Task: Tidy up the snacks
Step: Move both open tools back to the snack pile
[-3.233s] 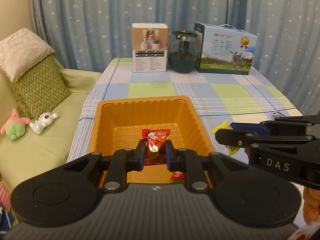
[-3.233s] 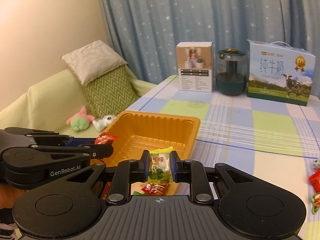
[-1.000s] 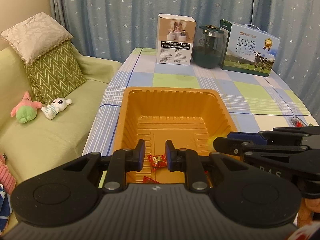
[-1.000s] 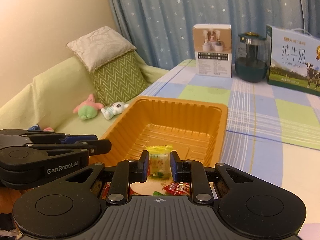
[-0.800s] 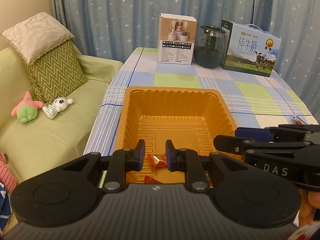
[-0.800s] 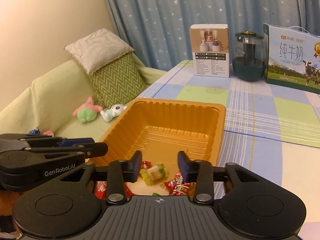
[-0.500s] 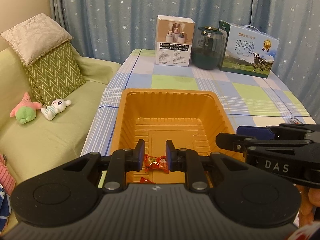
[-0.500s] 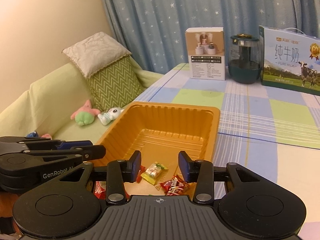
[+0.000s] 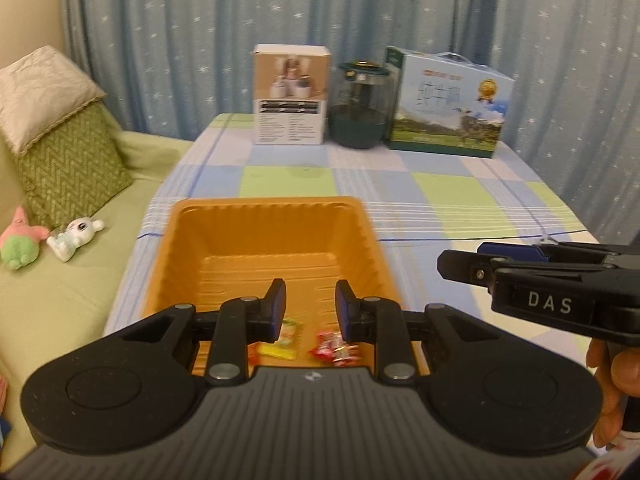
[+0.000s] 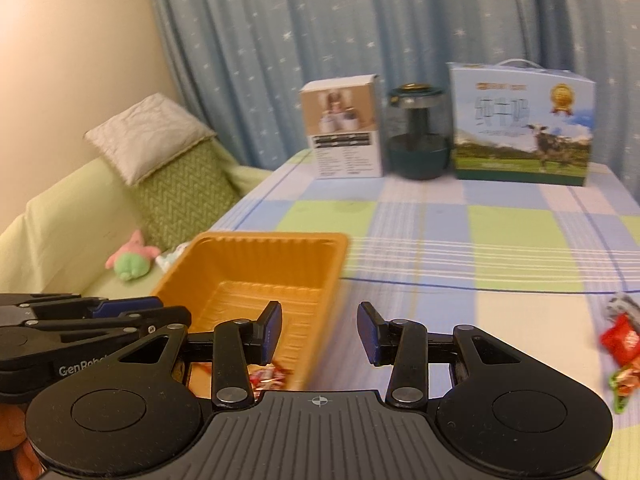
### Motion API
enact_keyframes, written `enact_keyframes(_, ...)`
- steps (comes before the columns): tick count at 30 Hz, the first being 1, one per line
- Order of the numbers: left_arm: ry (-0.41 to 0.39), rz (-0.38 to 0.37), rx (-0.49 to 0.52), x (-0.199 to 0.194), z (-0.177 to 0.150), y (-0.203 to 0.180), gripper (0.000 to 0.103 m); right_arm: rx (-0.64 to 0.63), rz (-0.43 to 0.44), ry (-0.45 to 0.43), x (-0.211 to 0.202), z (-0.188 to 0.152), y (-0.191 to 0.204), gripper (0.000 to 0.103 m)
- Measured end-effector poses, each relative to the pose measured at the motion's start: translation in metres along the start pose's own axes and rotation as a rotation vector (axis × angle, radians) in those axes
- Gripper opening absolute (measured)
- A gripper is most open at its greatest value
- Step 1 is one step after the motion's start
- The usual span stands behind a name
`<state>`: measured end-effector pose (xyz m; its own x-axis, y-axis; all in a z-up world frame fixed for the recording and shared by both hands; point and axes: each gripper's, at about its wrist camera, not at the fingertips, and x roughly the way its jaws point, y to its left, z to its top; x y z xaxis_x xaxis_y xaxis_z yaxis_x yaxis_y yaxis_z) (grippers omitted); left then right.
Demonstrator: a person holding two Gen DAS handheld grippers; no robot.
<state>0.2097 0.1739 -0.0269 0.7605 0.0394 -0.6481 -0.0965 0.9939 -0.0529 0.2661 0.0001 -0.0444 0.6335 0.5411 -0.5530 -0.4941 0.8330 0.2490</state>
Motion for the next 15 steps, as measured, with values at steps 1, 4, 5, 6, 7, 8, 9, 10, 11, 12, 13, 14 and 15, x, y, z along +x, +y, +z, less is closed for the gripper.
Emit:
enact_keyframes(1,-0.003,-0.009,0.008,0.001,0.001,-0.006,0.024,0.006,-0.010,-0.004,-0.003,0.000,-0.006,0.042)
enact_keyframes(4,-0.006,-0.037,0.029,0.005,0.004,-0.024,0.025,0.024,-0.042,-0.012,-0.013,0.001,-0.024,0.043)
enact_keyframes(5,-0.006,-0.047,0.035,0.007,0.005,-0.030,0.025,0.030,-0.055,-0.014,-0.016,0.001,-0.030,0.043)
enact_keyframes(6,-0.006,-0.057,0.042,0.008,0.006,-0.036,0.026,0.036,-0.067,-0.015,-0.019,0.000,-0.036,0.043)
enact_keyframes(7,-0.006,-0.066,0.050,0.010,0.007,-0.043,0.026,0.042,-0.079,-0.017,-0.022,-0.001,-0.043,0.043)
enact_keyframes(8,-0.008,-0.075,0.058,0.011,0.008,-0.050,0.027,0.046,-0.091,-0.018,-0.026,-0.002,-0.049,0.043)
enact_keyframes(9,-0.009,-0.085,0.066,0.013,0.009,-0.057,0.027,0.049,-0.104,-0.020,-0.030,-0.003,-0.057,0.043)
enact_keyframes(10,-0.009,-0.096,0.073,0.015,0.010,-0.063,0.028,0.054,-0.118,-0.024,-0.034,-0.004,-0.064,0.043)
enact_keyframes(11,-0.008,-0.107,0.080,0.017,0.011,-0.071,0.028,0.061,-0.132,-0.027,-0.038,-0.006,-0.072,0.043)
enact_keyframes(12,-0.007,-0.119,0.087,0.019,0.012,-0.078,0.028,0.069,-0.147,-0.029,-0.043,-0.007,-0.080,0.043)
enact_keyframes(13,-0.007,-0.131,0.095,0.020,0.012,-0.086,0.029,0.080,-0.164,-0.031,-0.047,-0.009,-0.089,0.043)
enact_keyframes(14,-0.007,-0.142,0.104,0.023,0.013,-0.094,0.029,0.090,-0.181,-0.033,-0.052,-0.011,-0.099,0.043)
enact_keyframes(15,-0.006,-0.153,0.115,0.025,0.014,-0.103,0.029,0.101,-0.200,-0.035,-0.057,-0.014,-0.108,0.043)
